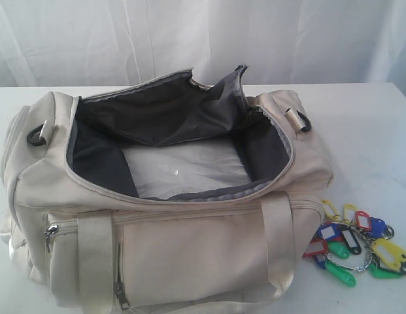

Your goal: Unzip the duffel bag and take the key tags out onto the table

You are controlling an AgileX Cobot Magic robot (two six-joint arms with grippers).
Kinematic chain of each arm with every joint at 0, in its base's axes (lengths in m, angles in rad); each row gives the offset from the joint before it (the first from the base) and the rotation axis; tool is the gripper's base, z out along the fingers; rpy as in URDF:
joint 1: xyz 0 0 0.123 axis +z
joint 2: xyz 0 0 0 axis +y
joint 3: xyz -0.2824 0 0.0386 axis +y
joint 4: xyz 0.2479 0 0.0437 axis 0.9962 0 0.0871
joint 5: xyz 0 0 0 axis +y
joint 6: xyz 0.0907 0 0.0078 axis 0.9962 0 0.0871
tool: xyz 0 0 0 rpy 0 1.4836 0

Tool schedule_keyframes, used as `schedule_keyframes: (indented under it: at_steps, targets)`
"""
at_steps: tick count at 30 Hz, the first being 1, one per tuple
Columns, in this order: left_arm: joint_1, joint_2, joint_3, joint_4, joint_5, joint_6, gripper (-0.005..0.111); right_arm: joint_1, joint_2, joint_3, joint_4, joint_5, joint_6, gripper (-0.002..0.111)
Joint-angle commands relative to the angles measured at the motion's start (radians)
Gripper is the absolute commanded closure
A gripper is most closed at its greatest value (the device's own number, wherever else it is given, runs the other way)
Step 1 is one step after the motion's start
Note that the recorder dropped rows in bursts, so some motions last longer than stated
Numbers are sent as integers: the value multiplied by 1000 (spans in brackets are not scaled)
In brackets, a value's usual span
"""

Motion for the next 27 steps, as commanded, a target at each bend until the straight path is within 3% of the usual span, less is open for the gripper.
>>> schedule_keyframes:
  at_steps: [1, 27]
  targets:
    - [0, -4, 4, -12, -3, -5, 106, -4, -5, 5, 0, -4, -7, 108]
    - [0, -4, 4, -12, -3, -5, 106, -4, -5, 5, 0, -7, -19, 108]
